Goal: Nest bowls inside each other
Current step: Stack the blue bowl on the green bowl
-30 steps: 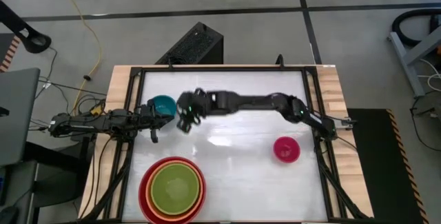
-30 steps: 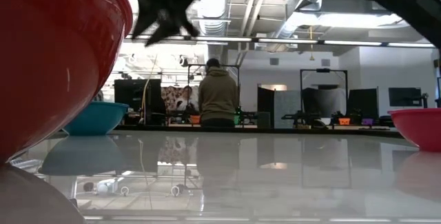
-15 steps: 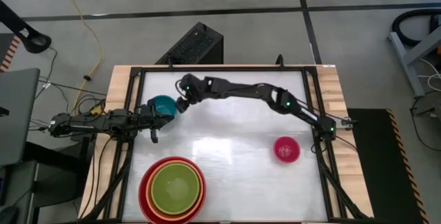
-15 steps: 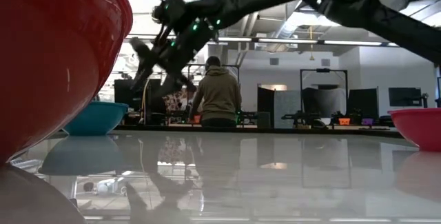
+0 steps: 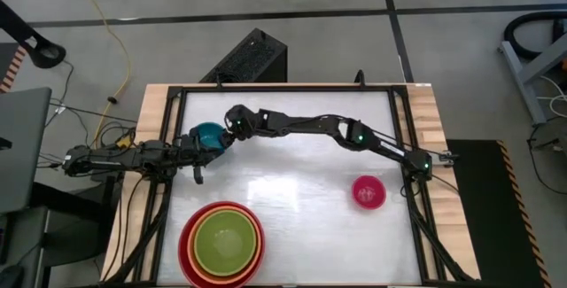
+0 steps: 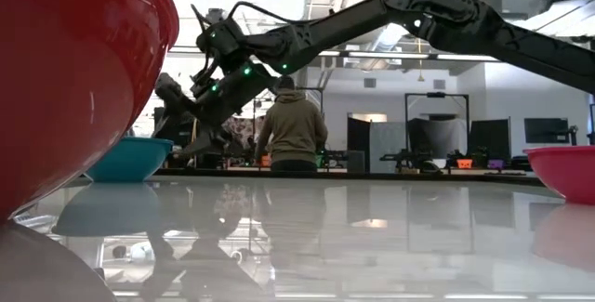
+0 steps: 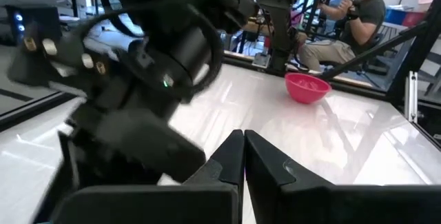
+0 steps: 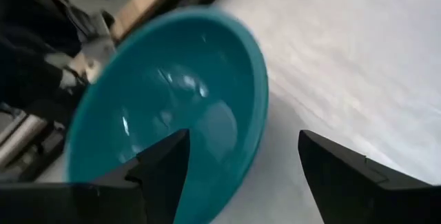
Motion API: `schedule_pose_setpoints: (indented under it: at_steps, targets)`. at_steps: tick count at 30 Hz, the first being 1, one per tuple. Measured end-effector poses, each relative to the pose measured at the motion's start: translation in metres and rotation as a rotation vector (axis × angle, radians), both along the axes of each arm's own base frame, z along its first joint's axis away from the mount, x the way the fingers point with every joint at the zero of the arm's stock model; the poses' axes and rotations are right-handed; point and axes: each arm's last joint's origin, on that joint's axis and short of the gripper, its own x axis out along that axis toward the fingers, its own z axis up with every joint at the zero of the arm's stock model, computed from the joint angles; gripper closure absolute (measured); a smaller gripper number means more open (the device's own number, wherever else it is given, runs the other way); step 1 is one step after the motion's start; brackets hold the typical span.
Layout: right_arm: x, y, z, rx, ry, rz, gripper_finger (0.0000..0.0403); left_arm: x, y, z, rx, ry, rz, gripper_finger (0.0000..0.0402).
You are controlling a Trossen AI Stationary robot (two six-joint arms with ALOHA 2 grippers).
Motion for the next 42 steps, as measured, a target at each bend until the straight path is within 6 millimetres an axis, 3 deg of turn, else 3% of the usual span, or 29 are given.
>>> schedule_pose_setpoints:
  at_steps: [5,9,12,19,25,31,39,42]
  targets:
    - [0.002,0.013,-0.002,-0.017,0.012,-0.006,0.0119,0.000,0.000,0.000,0.000,0.000,0.000,0.0401]
    - [0.000,0.013,-0.005,0.007,0.044,-0.032,0.0151,0.000,0.000,0.000,0.000,0.000,0.000,0.0401]
    - [0.000,0.011,-0.005,0.010,0.050,-0.040,0.0205,0.000,0.000,0.000,0.000,0.000,0.000,0.0401]
    - [0.002,0.010,-0.001,-0.015,-0.002,0.011,0.0379,0.000,0.000,0.000,0.000,0.000,0.000,0.0401]
    - [-0.006,-0.011,0.017,0.004,-0.014,0.042,0.0381,0.000,0.000,0.000,0.000,0.000,0.000,0.0401]
    - [-0.026,-0.033,0.067,-0.062,-0.037,0.025,0.0383,0.000,0.000,0.002,0.014,-0.015,-0.013,0.0401]
    - [-0.041,-0.047,0.082,-0.199,0.057,-0.073,0.0384,0.000,-0.002,0.002,0.129,-0.002,-0.086,0.0401]
    - [-0.054,-0.052,0.096,-0.242,0.126,-0.147,0.0384,0.000,-0.004,0.005,0.175,-0.020,-0.131,0.0401]
